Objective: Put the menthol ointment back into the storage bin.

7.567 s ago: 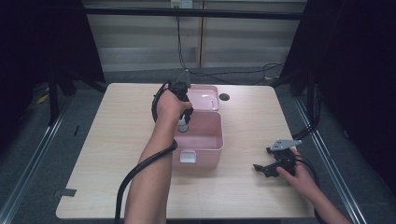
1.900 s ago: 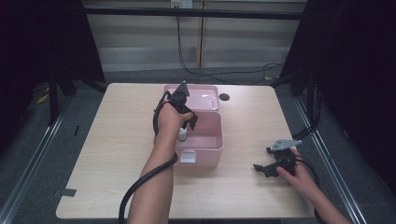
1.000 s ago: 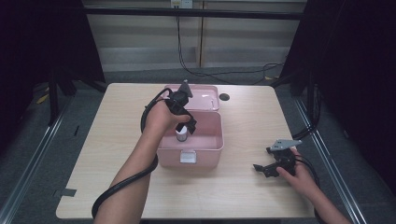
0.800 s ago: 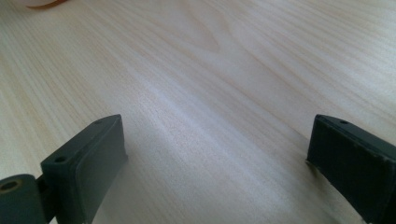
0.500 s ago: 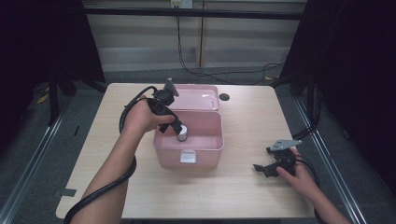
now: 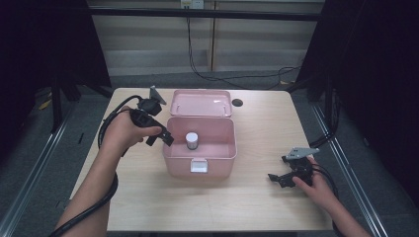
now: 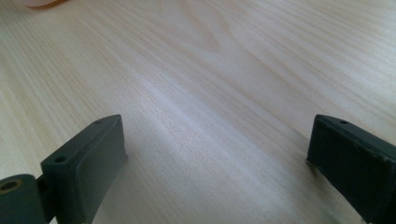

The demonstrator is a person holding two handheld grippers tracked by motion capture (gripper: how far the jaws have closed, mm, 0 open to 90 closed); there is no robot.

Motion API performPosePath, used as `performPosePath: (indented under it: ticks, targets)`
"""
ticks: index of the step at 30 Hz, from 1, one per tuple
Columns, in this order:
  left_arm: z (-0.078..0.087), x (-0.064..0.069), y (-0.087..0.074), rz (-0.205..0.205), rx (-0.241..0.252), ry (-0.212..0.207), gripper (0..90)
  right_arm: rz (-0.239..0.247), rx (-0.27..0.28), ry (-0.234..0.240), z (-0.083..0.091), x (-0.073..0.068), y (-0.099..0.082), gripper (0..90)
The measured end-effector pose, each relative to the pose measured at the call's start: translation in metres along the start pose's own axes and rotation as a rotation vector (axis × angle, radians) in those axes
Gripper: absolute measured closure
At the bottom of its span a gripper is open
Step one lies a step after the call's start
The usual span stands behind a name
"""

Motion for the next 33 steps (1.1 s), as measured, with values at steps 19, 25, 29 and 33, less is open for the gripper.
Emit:
performPosePath:
  ticks: [19, 25, 29, 33]
  targets:
    - [-0.020, -0.041, -0.058, 0.068, 0.052, 0.011, 22.0, -0.001, -0.002, 0.001, 0.000, 0.000, 0.000, 3.9]
    - [-0.036, -0.046, -0.070, 0.086, 0.063, -0.004, 21.9, 0.000, -0.002, 0.001, 0.000, 0.000, 0.000, 3.9]
    - [-0.048, -0.050, -0.077, 0.098, 0.068, 0.000, 22.0, -0.001, -0.002, 0.001, 0.000, 0.000, 0.000, 3.8]
    - [-0.058, -0.053, -0.085, 0.109, 0.077, 0.001, 22.0, 0.000, -0.002, 0.000, 0.000, 0.000, 0.000, 3.9]
Point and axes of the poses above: each handheld gripper's, and its own axes: z roughly backward along the jaws, y roughly out of its top, x roughly to its right, the point moved 8 cm from there along -z, roughly forward along the jaws, and after that the axes turned 1 degree about z, right-handed, at the moved point
